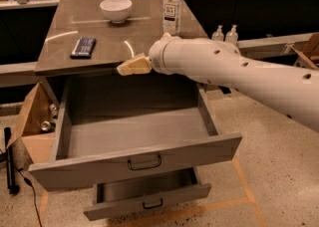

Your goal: Place rxbar blueberry into top drawer

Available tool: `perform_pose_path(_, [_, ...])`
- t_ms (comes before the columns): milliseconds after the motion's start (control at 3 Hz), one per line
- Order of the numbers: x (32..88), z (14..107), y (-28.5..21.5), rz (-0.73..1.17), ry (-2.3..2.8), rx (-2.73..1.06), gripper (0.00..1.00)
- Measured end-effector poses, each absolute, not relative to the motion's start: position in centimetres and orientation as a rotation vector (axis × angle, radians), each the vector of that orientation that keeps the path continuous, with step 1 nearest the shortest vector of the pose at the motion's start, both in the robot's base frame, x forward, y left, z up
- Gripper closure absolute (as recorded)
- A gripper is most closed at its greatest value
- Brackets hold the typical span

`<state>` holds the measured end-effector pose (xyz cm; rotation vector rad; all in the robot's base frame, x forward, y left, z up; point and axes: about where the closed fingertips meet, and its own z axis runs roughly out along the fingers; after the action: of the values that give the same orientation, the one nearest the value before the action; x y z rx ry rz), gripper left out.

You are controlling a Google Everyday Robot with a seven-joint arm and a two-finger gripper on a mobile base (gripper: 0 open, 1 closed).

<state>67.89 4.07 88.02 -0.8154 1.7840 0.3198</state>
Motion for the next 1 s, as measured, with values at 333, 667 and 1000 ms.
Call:
perform_pose_path(333, [70.0,89.0,5.5,0.401,1.694,-0.752,0.00])
perform_pose_path(667, [69.2,89.5,8.1,0.454,1.669,-0.768,0.00])
perform_pose_path(1000, [69.2,89.5,8.1,0.454,1.669,-0.768,0.00])
